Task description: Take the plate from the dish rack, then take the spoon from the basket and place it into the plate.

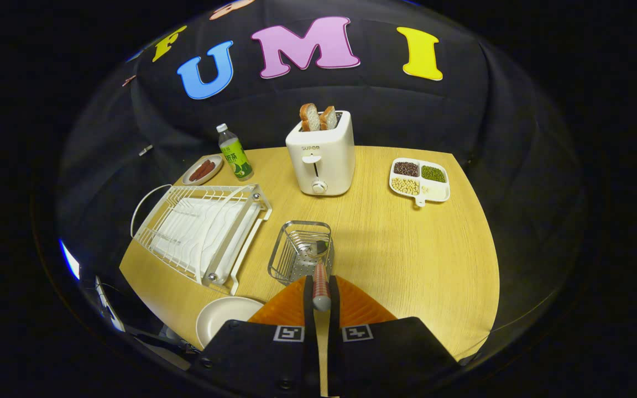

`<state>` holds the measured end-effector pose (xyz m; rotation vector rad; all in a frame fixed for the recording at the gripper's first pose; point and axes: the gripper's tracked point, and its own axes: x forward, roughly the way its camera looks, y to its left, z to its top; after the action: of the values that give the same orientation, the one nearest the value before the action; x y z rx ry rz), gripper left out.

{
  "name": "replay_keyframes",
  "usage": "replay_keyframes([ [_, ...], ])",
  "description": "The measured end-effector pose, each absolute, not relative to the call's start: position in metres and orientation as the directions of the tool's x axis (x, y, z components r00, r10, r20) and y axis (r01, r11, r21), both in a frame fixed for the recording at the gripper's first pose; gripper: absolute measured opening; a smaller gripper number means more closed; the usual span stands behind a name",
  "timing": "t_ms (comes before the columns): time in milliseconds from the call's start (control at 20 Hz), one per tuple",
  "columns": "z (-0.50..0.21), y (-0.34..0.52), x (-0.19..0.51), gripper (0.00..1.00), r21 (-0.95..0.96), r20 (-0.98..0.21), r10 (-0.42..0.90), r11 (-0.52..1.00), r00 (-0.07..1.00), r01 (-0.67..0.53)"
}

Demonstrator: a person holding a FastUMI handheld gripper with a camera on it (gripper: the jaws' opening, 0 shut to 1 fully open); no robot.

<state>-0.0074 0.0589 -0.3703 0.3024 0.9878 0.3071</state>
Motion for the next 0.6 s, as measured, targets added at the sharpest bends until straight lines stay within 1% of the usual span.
replay_keyframes([
  [50,-0.357,0.055,-0.009,0.1,0.401,-0.748,0.407,0.907,0.524,-0.131],
  [300,-0.3,0.037,-0.033,0.1,0.395,-0.705,0.422,0.901,0.569,-0.179],
  [450,-0.283,0.049,-0.064,0.1,0.435,-0.699,0.454,0.883,0.553,-0.176],
  [600,-0.281,0.07,-0.098,0.1,0.45,-0.704,0.494,0.866,0.511,-0.217],
])
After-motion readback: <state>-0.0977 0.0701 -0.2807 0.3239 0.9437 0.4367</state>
